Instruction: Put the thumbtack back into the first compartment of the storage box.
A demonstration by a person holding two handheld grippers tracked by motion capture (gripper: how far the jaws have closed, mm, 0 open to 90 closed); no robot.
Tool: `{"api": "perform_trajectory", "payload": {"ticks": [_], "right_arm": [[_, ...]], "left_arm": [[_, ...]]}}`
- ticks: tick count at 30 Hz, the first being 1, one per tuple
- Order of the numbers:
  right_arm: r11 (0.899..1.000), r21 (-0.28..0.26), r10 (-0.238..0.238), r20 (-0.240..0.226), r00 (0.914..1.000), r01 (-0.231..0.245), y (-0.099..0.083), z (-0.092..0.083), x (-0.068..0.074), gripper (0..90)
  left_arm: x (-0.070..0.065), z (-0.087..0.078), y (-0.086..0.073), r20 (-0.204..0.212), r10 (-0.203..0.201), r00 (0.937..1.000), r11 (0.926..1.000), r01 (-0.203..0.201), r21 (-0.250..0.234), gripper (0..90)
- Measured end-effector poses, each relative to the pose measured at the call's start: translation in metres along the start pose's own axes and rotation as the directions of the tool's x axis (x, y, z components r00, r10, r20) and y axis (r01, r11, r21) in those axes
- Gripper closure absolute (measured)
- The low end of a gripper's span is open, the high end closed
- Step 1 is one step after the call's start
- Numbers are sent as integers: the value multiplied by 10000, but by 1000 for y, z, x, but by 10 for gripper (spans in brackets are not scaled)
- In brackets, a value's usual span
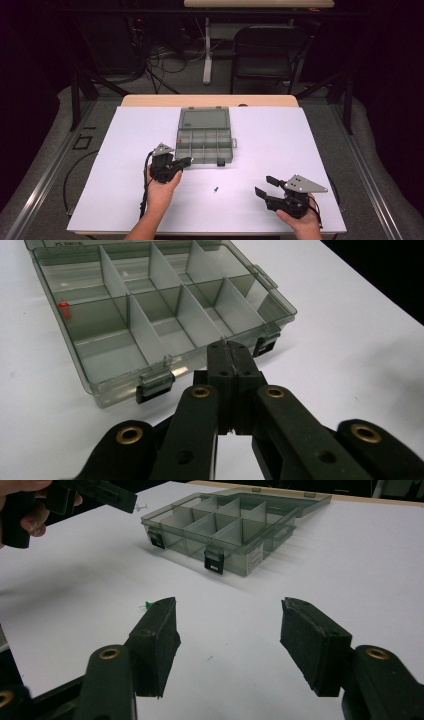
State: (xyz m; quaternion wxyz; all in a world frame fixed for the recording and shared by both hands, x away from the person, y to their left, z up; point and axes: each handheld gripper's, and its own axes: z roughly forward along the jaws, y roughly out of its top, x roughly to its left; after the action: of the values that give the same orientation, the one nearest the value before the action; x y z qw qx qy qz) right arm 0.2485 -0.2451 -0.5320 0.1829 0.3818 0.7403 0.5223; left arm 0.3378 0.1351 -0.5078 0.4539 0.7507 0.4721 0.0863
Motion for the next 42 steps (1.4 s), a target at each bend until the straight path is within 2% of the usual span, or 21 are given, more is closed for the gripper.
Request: {"api": "perform_trajectory", "payload": {"ticks": [4,9,11,17,24,30,35,36,38,39,42], "right_arm": [[10000,-15,-2,17,10000,2,0,0,0,389],[10000,-10,12,14,10000,-12,0,0,0,389],[10000,-7,-5,18,10000,5,0,0,0,389],[10000,17,17,29,10000,-17,0,0,-1,389],[10000,25,17,34,10000,-17,0,0,-1,389],[10000,37,19,13,10000,-19,0,0,0,389],[10000,17,30,2,10000,-30,0,0,-1,389],[10000,40,33,1,10000,-33,0,0,-1,389],[10000,39,27,-4,10000,-27,0,0,-1,389],[10000,-21,32,-16,10000,-32,0,0,0,389],[10000,-39,40,-16,10000,-40,0,0,-1,389]], "left_arm": [[2,0,5,-92,36,10000,10000,-36,1,900],[9,0,13,-180,-137,9997,9999,136,-75,900],[13,0,22,-364,-29,9993,10000,26,-89,900],[22,0,39,-587,-69,9983,9998,59,-176,900],[30,6,51,-909,45,9959,10000,-47,-16,900],[38,19,59,-1267,94,9919,9997,-64,243,900],[47,33,63,-1525,-150,9882,9983,233,533,900],[50,38,64,-1680,-194,9856,9975,304,632,900],[52,40,65,-1691,-260,9853,9968,383,698,900],[54,45,65,-1827,-323,9826,9962,465,740,900],[57,49,64,-1921,-397,9806,9951,562,813,900]]}}
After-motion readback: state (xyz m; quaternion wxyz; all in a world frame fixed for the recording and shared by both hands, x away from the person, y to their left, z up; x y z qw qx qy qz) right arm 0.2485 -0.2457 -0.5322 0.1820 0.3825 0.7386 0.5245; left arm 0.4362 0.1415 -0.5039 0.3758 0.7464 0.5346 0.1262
